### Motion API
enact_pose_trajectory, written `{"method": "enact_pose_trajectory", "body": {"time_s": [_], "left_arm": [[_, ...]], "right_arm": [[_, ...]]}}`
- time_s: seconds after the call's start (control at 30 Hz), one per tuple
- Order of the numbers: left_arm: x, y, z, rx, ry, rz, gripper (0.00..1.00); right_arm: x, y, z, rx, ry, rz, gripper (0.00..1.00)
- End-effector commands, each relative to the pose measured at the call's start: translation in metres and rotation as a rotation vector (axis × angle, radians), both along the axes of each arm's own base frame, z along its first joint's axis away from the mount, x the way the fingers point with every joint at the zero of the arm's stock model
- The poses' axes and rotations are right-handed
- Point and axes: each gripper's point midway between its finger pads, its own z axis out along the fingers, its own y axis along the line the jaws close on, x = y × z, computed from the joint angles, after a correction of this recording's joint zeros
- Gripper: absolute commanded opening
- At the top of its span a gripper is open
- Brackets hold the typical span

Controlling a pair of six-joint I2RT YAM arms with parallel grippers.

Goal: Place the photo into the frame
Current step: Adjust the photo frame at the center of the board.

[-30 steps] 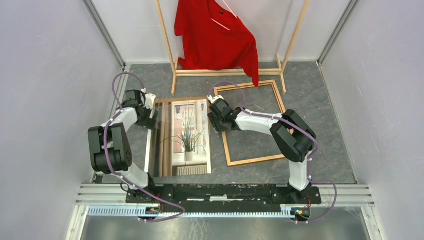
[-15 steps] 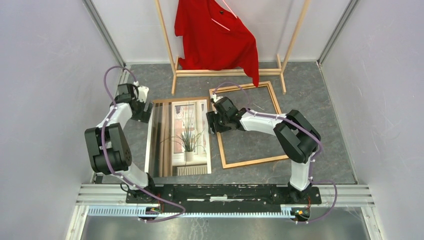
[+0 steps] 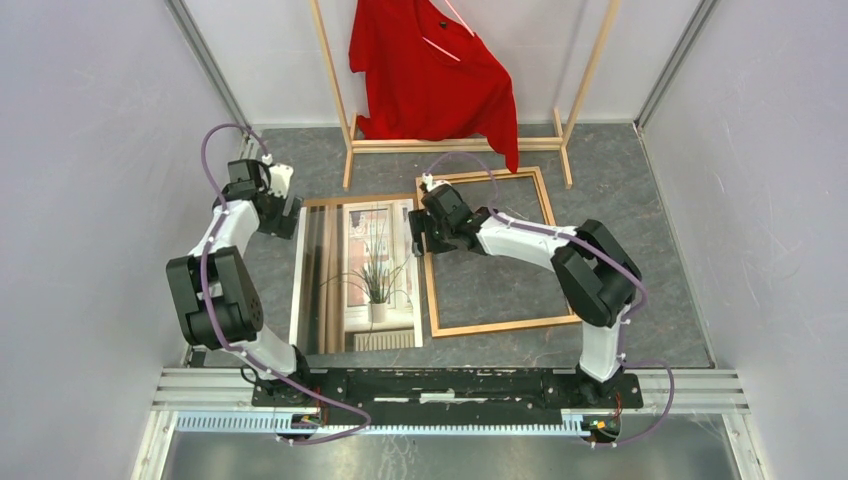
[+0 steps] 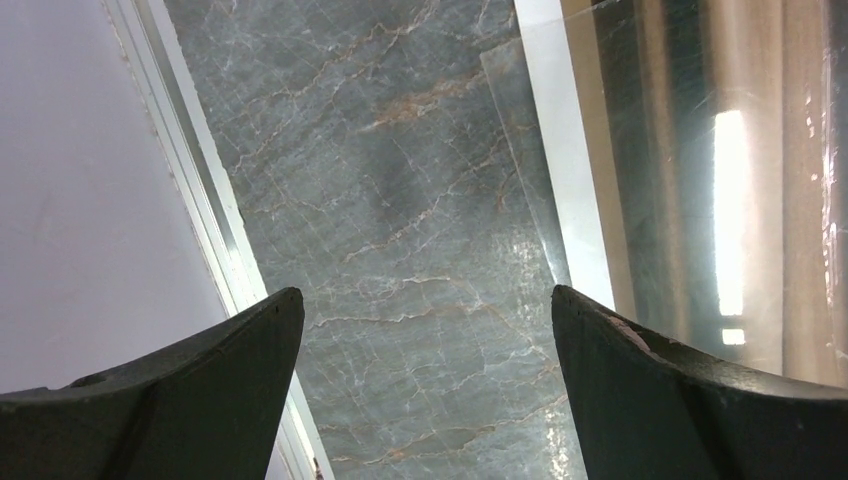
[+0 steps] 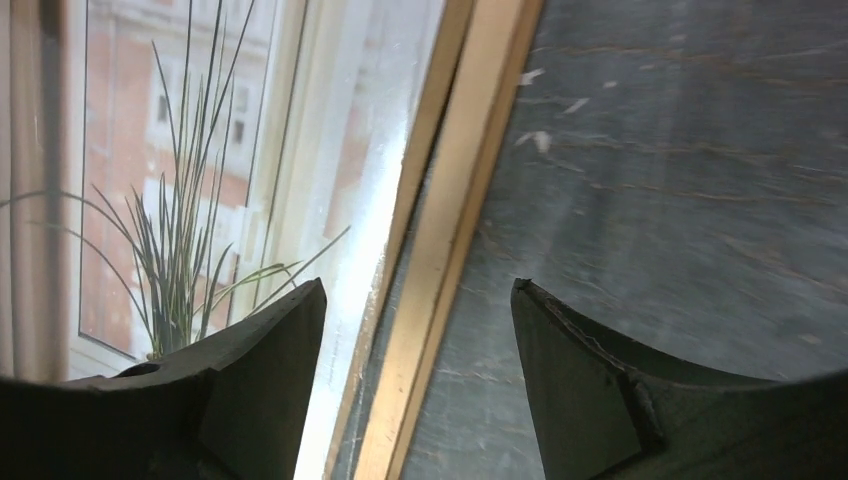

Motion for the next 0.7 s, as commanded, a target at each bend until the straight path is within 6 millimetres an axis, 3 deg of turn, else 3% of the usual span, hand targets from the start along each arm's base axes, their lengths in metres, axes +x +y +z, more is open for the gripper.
{"method": "enact_pose_trajectory", "body": {"time_s": [0.0,0.1,0.37,0.5,0.67], "left_arm": [[-0.014,0.01,0.004,0.027,0.016,-0.054,1.0],[-0.026,0.022,-0.002,0.023,0.043,-0.033,1.0],[-0.055,0.047,-0.01,0.001,0.088,0.009,1.0],[-0.061,0.043,-0.022,-0.022,0.101,0.022,1.0],[-0.068,0.033,-0.039,-0.067,0.109,0.034,1.0]], "right_arm": [[0.012,-0.019,0.059,-0.021,-0.173,-0.089,0.76],[-0.003,-0.002,0.067,-0.002,-0.192,-0.039,0.77],[-0.042,0.049,0.036,0.022,-0.097,0.109,0.77],[-0.049,0.053,0.017,0.017,-0.05,0.111,0.77],[-0.05,0.041,0.0,-0.045,-0.032,0.079,0.78]]}}
